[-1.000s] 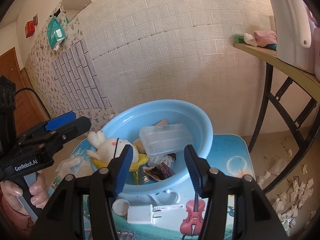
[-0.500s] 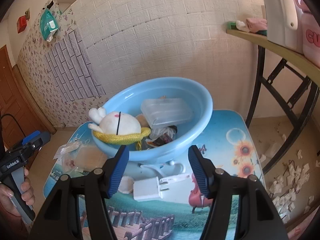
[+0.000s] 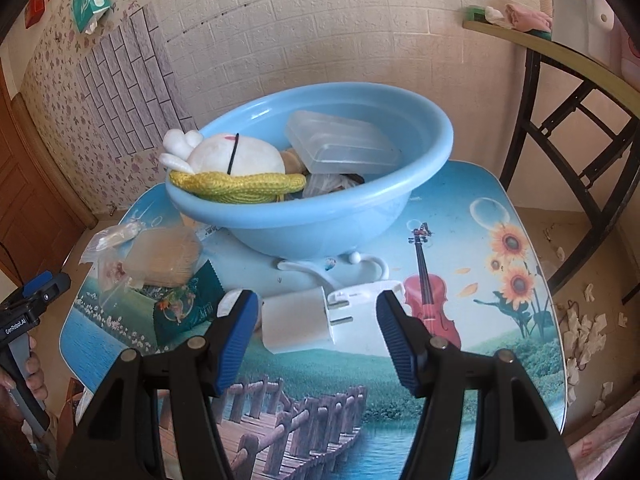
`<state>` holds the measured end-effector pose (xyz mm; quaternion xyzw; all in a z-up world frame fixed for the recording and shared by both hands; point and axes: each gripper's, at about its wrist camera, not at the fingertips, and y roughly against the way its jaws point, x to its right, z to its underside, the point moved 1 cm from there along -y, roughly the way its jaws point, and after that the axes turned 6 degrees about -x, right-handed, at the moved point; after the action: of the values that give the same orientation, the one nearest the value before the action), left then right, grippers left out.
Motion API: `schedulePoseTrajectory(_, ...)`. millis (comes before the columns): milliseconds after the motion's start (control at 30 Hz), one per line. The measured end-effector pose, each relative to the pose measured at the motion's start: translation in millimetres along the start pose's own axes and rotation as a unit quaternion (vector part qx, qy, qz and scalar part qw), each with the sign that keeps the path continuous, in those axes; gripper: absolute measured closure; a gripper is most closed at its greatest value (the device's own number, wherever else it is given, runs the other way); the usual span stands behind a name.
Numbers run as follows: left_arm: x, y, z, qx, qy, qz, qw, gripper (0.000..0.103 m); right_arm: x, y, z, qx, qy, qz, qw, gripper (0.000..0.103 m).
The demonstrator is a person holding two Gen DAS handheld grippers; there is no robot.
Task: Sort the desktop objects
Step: 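Grasp the bag of pink beads with the left tool while the right tool grasps the white plug adapter, then carry the bead bag and plug adapter into the blue basin and open both tools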
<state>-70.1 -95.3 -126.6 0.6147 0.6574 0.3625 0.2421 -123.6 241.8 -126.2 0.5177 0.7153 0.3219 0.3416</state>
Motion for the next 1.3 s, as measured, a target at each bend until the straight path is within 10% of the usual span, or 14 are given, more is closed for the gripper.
schedulePoseTrajectory(367, 21, -54, -9, -0.04, -0.023, 0.017, 0.9988, 0.0, -10, -17, 5, -0.022, 0.021, 0.018, 0.999, 0.041)
schedulePoseTrajectory(500, 24, -73, -10, -0.068, -0.034, 0.013, 0.997, 0.0, -8, -28, 6, -0.036, 0.024, 0.022, 0.999, 0.009)
schedulePoseTrajectory(600, 26, -78, -12, -0.083, -0.039, 0.016, 0.9956, 0.002, -7, -32, 5, -0.031, 0.021, 0.021, 0.999, 0.007)
schedulePoseTrajectory(767, 27, -74, -13, -0.071, -0.059, 0.003, 0.9957, 0.041, -11, -47, 1, -0.044, 0.035, 0.024, 0.998, 0.007)
schedulePoseTrajectory(967, 30, -58, -2, -0.06, -0.063, 0.019, 0.996, 0.062, -14, -49, 7, -0.04, 0.058, 0.028, 0.997, 0.041)
schedulePoseTrajectory(1300, 44, -27, 20, -0.051, -0.061, 0.042, 0.996, 0.062, -5, -21, 25, -0.036, 0.045, 0.021, 0.998, 0.043)
